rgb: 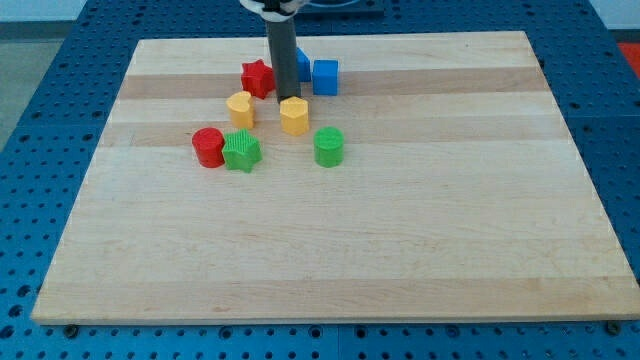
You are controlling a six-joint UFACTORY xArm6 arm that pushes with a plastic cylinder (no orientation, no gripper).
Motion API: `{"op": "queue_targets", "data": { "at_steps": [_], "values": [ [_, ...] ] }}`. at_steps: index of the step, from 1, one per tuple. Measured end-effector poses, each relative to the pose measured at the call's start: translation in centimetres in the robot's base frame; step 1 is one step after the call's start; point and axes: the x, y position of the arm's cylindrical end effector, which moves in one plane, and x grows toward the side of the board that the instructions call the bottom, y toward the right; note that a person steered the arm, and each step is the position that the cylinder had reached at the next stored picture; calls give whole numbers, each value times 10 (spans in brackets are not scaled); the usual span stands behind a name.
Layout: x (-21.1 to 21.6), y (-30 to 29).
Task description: Slide the blue cube a bit left
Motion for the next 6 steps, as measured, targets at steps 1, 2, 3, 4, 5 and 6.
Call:
{"op": "queue_targets", "data": {
  "at_steps": [1, 2, 3, 4, 5, 6],
  "values": [
    [0, 46],
    [-11, 91],
    [-38, 101],
    [-46, 86],
    [-44, 57],
    [-24, 50]
  ]
}}
